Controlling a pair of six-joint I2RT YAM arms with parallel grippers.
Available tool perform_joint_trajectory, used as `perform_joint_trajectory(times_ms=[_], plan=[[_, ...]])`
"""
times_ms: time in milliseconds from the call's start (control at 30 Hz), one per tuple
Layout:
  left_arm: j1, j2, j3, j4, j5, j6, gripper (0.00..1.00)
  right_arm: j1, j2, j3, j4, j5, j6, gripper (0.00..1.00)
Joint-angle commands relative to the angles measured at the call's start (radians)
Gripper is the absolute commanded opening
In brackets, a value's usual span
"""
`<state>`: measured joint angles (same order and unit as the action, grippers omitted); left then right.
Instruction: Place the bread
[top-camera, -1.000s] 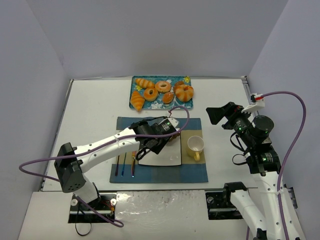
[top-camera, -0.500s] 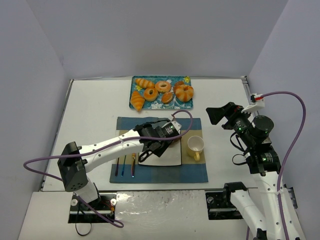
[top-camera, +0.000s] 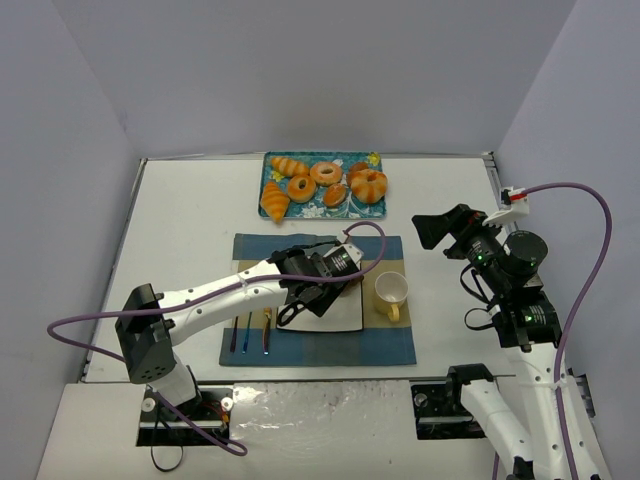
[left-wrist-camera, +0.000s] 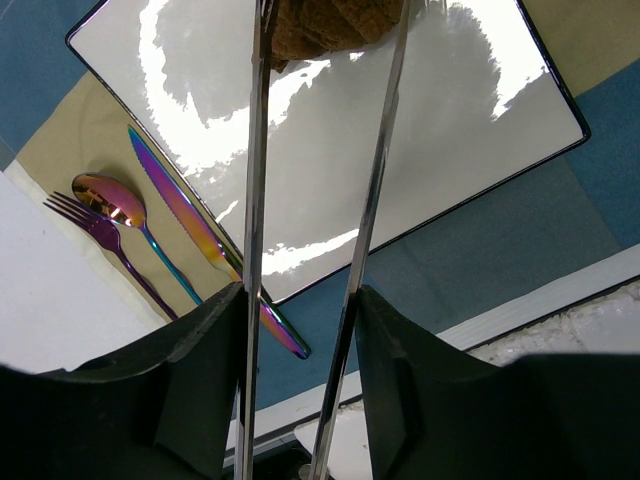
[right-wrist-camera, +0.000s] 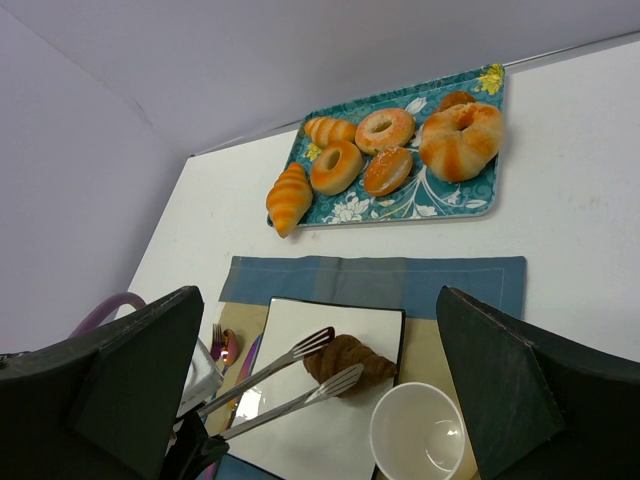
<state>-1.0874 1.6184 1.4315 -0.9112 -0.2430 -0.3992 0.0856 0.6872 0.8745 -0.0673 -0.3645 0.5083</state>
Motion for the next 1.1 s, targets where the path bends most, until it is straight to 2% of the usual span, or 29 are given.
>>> perform_joint_trajectory(times_ms=[0,1067], plan=[[-0.007,-0.037,0.048,-0.012,-0.032,-0.01,0.45,0.0,0.006,0.004,0.09,-0.011,0.006,1.0],[-0.008,-0.121,0.107,-0.049,-0.032,-0.017,0.48,0.0,0.009,0.006,0.09,-0.013,0.006,1.0]])
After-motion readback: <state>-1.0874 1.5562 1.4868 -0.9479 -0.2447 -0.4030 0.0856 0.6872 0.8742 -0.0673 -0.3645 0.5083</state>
